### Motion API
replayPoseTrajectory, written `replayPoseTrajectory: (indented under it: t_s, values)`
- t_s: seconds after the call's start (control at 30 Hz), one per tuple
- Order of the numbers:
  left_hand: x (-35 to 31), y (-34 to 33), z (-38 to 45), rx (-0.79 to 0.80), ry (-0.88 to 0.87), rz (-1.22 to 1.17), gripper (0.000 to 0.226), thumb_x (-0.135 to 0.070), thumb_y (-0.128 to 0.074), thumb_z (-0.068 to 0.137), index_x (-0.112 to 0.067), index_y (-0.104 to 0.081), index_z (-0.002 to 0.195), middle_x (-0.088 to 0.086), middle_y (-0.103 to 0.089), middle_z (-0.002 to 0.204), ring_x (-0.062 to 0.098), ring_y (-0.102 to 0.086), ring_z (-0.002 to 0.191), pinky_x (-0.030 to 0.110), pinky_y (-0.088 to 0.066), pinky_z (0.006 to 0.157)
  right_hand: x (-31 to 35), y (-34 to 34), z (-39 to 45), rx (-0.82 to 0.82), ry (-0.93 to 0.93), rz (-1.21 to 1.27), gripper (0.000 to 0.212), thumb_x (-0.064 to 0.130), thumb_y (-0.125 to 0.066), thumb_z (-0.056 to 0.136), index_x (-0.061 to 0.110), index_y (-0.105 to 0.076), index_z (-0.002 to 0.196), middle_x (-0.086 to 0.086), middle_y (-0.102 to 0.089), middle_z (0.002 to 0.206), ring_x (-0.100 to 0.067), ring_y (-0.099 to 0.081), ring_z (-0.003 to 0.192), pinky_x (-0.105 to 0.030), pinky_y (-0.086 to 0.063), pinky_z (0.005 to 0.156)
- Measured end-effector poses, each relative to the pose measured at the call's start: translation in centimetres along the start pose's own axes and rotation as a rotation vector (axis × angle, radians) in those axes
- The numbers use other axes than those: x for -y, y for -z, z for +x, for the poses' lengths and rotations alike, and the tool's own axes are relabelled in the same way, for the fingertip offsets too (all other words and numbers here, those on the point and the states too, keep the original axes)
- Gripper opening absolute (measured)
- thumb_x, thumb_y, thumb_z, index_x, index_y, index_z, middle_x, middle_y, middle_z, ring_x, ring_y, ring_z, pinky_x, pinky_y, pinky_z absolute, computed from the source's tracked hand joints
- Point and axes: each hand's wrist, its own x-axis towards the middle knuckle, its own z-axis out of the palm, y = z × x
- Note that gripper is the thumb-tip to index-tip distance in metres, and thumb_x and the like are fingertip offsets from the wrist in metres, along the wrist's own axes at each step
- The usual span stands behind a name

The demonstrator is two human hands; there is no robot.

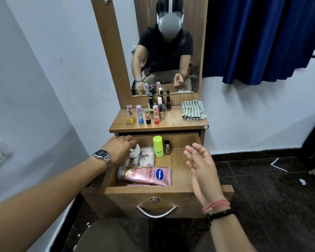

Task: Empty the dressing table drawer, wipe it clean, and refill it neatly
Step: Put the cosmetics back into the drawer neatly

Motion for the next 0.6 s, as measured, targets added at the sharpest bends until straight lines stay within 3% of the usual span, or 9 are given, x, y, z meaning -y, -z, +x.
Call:
replayPoseTrajectory:
  t_s: [0.1, 0.27, 0.47, 0.6]
  values:
    - [-0.1, 1.4, 0.1, -0.036, -0.013, -0.012, 0.025, -0.018, -0.048, 0.088, -0.027, -0.057, 0.109, -0.004, -0.057, 0.112, 0.018, -0.056, 0.100, 0.028, -0.036, 0.076, -0.1, -0.1, -0.2, -0.006, 0.016, -0.014, 0.025, 0.010, -0.053, 0.094, 0.024, -0.054, 0.115, 0.003, -0.063, 0.119, -0.009, -0.059, 0.112, -0.023, -0.044, 0.089]
    - [0.3, 5.9, 1.4, -0.225, -0.003, -0.023, 0.013, -0.026, -0.051, 0.091, -0.024, -0.060, 0.100, -0.002, -0.062, 0.101, 0.018, -0.057, 0.079, 0.026, -0.041, 0.061, 0.0, -0.2, -0.2, 0.006, 0.026, -0.021, 0.025, 0.008, -0.054, 0.094, 0.023, -0.055, 0.113, 0.002, -0.064, 0.118, -0.009, -0.061, 0.111, -0.022, -0.045, 0.088]
    - [2.1, 9.4, 4.4, -0.356, 0.150, -0.205, 0.010, -0.020, -0.058, 0.089, -0.022, -0.060, 0.099, 0.000, -0.063, 0.100, 0.019, -0.060, 0.088, 0.028, -0.044, 0.065, 0.0, -0.2, -0.2, 0.011, 0.022, -0.020, 0.024, 0.007, -0.054, 0.094, 0.022, -0.055, 0.113, 0.002, -0.066, 0.116, -0.008, -0.062, 0.109, -0.021, -0.045, 0.086]
    - [2.9, 9.6, 6.0, -0.372, 0.256, -0.283, 0.022, -0.015, -0.063, 0.087, -0.017, -0.060, 0.109, 0.004, -0.060, 0.113, 0.021, -0.059, 0.098, 0.027, -0.043, 0.072, -0.1, -0.1, -0.1, 0.017, 0.022, -0.010, 0.025, 0.007, -0.053, 0.094, 0.021, -0.055, 0.114, 0.002, -0.066, 0.116, -0.009, -0.061, 0.111, -0.022, -0.044, 0.087]
